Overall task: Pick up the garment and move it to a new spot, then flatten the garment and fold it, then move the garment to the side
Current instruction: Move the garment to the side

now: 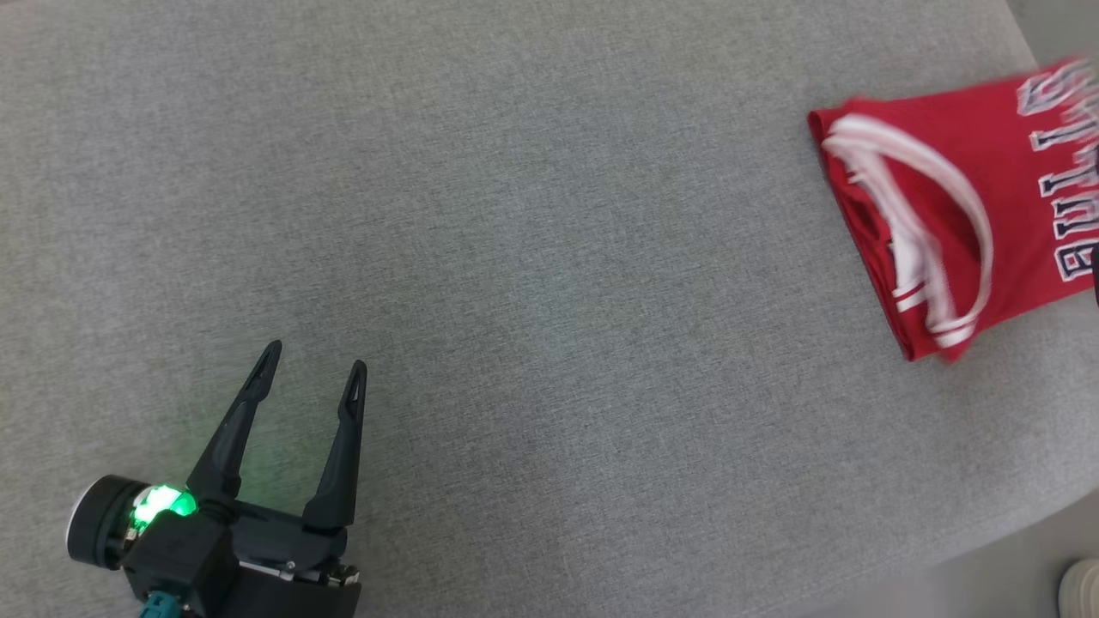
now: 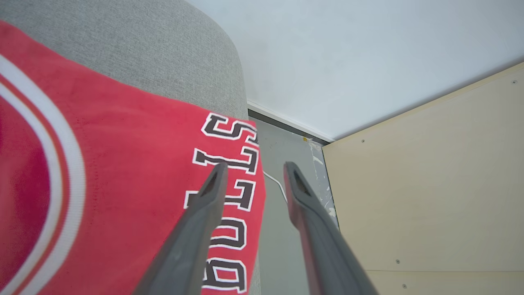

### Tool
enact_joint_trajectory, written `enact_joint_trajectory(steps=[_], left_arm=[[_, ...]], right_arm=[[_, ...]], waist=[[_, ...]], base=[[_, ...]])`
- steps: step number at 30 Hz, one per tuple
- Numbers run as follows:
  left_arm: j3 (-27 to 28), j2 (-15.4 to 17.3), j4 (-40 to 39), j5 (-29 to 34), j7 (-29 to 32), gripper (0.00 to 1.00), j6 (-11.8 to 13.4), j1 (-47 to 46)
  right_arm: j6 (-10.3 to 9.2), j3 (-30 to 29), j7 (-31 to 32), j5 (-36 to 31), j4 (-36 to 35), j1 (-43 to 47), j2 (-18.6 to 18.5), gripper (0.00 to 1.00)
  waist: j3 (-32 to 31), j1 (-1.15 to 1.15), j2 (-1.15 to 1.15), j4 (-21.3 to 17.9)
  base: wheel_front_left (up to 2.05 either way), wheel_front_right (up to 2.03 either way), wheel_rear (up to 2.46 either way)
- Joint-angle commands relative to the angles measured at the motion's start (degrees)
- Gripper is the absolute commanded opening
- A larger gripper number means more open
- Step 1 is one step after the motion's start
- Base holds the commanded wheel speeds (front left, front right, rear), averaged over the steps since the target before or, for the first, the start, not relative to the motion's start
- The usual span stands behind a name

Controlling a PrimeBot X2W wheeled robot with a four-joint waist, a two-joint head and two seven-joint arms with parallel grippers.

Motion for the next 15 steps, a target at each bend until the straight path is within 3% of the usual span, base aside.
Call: enact_joint_trajectory(steps=[1, 10, 15], left_arm=[[0.05, 0.09, 0.27, -0.12, -0.17, 1.0, 0.05, -0.21], [1.09, -2.16, 2.34, -0.6, -0.17, 1.0, 0.22, 1.0], [2.82, -4.29, 4.2, -0.43, -0.18, 1.0, 0.54, 3.14]], right_arm=[[-0.18, -0.79, -0.4, -0.96, 0.43, -0.23, 0.81, 1.0], [-0.18, -2.81, -5.14, 0.6, 0.93, 3.16, 2.63, 1.0], [-0.17, -7.86, -10.6, 4.45, -0.73, 8.15, 5.82, 1.0]], waist=[[-0.43, 0.0, -0.01, 0.49], [-4.94, 0.0, -0.01, 2.94], [-10.37, 0.0, -0.01, 5.67]], base=[[0.0, 0.0, 0.0], [0.0, 0.0, 0.0], [0.0, 0.0, 0.0]])
